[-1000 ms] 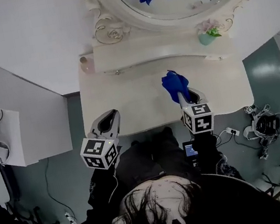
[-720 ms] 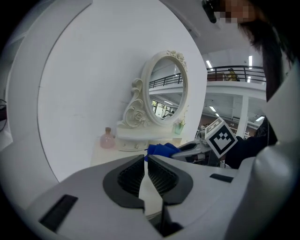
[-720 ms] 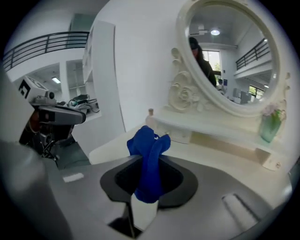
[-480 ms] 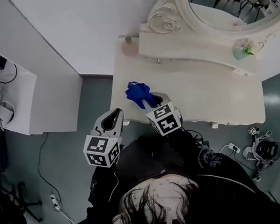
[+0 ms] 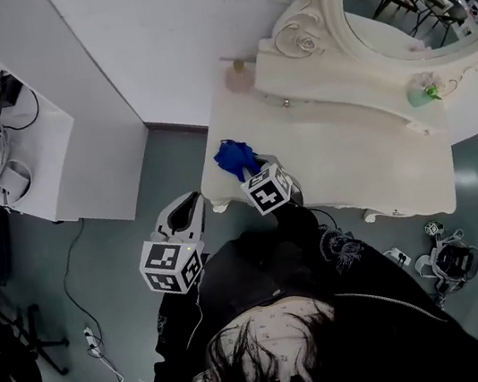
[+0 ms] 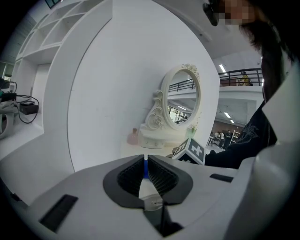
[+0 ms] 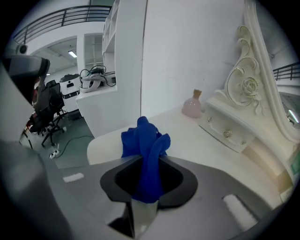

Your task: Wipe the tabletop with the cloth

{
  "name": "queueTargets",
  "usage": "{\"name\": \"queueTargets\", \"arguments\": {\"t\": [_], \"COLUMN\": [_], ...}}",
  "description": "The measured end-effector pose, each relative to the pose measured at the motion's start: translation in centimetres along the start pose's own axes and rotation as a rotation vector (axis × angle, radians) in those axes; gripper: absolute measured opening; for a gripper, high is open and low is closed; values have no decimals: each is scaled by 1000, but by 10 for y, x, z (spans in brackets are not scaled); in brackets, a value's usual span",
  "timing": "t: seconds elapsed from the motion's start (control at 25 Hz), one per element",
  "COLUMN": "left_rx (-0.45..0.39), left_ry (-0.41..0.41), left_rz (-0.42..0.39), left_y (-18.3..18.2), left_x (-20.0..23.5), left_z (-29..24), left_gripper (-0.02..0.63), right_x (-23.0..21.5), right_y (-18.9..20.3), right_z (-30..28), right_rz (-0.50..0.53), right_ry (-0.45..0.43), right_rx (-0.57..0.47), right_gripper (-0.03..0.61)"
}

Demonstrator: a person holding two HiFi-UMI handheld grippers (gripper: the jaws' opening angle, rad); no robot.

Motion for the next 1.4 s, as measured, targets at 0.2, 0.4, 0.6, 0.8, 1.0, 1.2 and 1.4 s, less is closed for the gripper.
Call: {"name": "queueTargets", "arguments": {"t": [0.2,0.4,0.6,0.8,1.0,1.2,1.4], "left_rx": [5,15,32,42,55,71,77], "left_ry": [16,89,157,202,216,250,311], "left_rz": [5,-17,-55,-93,-115,-132,-145], "left_y": [2,-1,-8,-17,-22,-26,-25], "left_x": [2,-13,-36,-64,-103,-165,-250], "left_z": [-5,-22,-46,-66,-90,-125,-167], "left_gripper": [3,3,3,3,3,3,3], "right_x": [-8,-33,-76,-126,-175,-233,-293], "right_y": [8,25,47,76,112,152,198], "right_z": [1,16,36,61,92,130,172], "right_rz": [32,-22,-89,-155,-229,-265,-289], "right_ry": [9,69,135,209,264,294,309], "right_rx": [-11,-18,-10,-6,-13,-22,-28], "right_gripper": [86,86,86,86,86,86,86]}}
Point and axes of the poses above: the fingertips, and each gripper's own axes: z backward along the fingers, x to its left, y out of its underside, the point moved 9 cm from there along z, backward along the fingers, and after that the axes turned 5 degrees about -z, right-handed, at the moved point
